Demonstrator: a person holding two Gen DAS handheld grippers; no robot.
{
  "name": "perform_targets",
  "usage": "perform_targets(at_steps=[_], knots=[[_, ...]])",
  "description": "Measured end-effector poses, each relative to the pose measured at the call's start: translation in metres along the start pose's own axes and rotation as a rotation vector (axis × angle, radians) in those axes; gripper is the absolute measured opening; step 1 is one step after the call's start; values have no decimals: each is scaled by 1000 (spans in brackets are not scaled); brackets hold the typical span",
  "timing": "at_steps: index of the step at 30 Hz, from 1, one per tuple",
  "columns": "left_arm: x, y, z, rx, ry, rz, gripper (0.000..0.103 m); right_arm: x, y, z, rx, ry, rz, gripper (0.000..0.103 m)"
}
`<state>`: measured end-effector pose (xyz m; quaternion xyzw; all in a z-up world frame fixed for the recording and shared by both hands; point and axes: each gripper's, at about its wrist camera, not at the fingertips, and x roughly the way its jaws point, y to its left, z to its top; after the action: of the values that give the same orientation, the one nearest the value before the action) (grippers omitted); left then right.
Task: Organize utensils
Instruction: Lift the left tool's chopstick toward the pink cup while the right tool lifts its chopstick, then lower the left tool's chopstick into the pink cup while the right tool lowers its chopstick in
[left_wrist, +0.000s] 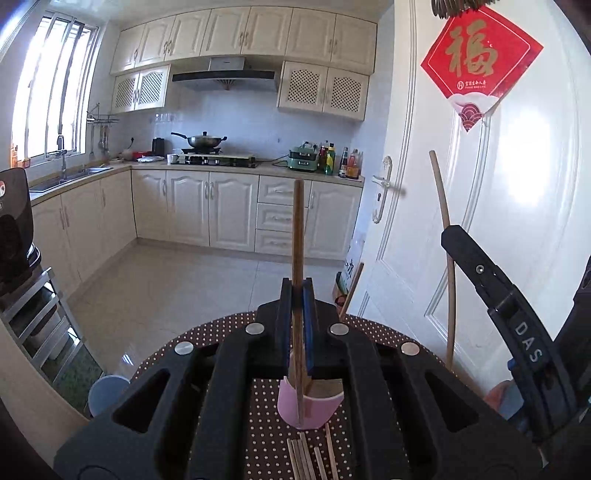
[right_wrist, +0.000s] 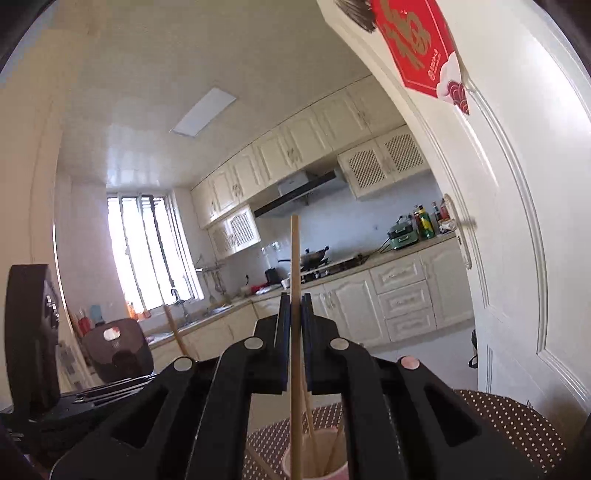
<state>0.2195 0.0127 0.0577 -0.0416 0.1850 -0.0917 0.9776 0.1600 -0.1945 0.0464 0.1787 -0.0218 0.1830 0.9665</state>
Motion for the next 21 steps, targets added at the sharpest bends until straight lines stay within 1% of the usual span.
perform_targets(at_steps=[2, 4, 6, 8, 10, 12, 17, 21], knots=[[-1, 1, 7, -2, -18, -1, 6, 8, -3, 3, 23, -13, 13, 5], [-2, 2, 12, 5, -31, -17, 6, 15, -4, 4, 24, -16, 17, 5], [-2, 2, 15, 9, -45, -6, 6, 21, -5, 6, 11, -29, 8, 5], [-1, 4, 21, 3, -49, -10, 6, 26, -5, 7, 12, -33, 11, 5], [-1, 5, 26, -1, -56, -11, 6, 31, -7, 8, 21, -39, 22, 5], [-3, 6, 31, 0, -80, -7, 6, 36, -8, 8, 23, -44, 36, 5], [-9, 7, 37, -7, -105, -19, 6, 48, -9, 0, -1, -55, 37, 5], [-7, 6, 39, -3, -107, -18, 6, 56, -12, -7, -8, -60, 37, 5]])
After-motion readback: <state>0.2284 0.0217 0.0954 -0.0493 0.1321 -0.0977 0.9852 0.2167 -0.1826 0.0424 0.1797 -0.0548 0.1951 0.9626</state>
